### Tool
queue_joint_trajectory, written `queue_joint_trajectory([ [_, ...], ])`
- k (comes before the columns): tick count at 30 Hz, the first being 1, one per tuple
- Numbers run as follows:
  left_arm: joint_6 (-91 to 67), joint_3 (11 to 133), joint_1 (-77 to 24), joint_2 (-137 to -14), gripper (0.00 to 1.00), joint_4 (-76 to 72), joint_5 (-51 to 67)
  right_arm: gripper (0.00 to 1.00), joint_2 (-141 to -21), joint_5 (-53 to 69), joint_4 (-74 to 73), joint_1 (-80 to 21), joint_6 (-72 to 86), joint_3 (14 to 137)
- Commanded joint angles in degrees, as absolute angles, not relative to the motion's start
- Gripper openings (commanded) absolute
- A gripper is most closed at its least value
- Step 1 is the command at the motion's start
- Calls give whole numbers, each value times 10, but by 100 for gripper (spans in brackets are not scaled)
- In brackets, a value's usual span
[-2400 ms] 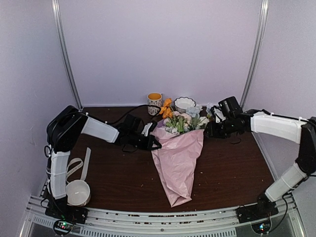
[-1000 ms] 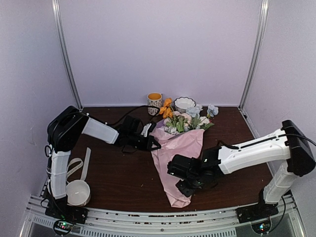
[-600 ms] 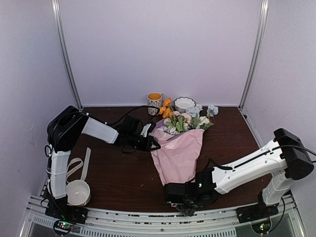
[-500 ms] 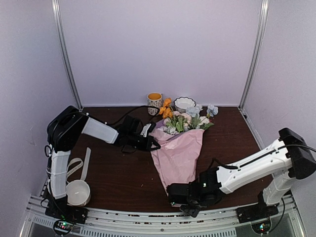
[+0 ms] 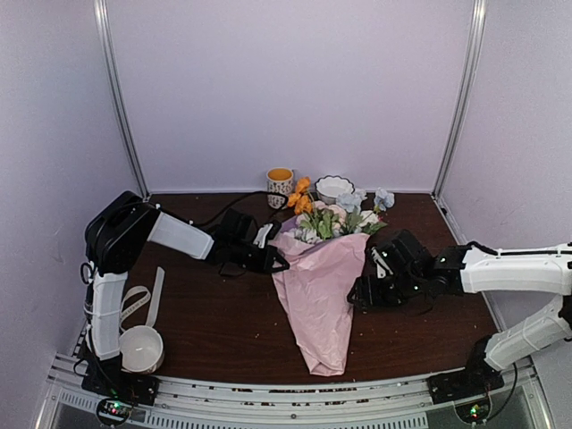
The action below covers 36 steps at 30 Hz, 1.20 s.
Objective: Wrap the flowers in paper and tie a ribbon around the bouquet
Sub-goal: Press the fold line on the folded wrapping paper.
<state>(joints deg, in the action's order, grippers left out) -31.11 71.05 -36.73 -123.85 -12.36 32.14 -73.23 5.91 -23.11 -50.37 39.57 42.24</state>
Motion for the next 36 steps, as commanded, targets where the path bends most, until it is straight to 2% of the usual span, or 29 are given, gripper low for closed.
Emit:
queue_joint_trajectory([
  [1, -299, 707, -357, -1248, 0, -99, 298, 70, -760, 118, -122, -439, 453, 410],
  [9, -297, 711, -356, -1253, 0, -98, 302, 61, -874, 141, -98, -397, 455, 421],
  [13, -296, 712, -357, -1253, 0, -95, 301, 50, -902, 77, -139, -382, 434, 433],
  [18, -296, 716, -356, -1257, 0, -89, 302, 45, -938, -19, -223, -361, 400, 462],
  [24, -295, 719, -355, -1259, 0, -89, 302, 43, -909, -102, -302, -356, 369, 494],
  [29, -295, 721, -355, -1261, 0, -88, 302, 47, -852, -65, -302, -356, 308, 527],
  [36, -295, 723, -355, -1261, 0, -85, 304, 18, -874, 106, -199, -358, 267, 550],
])
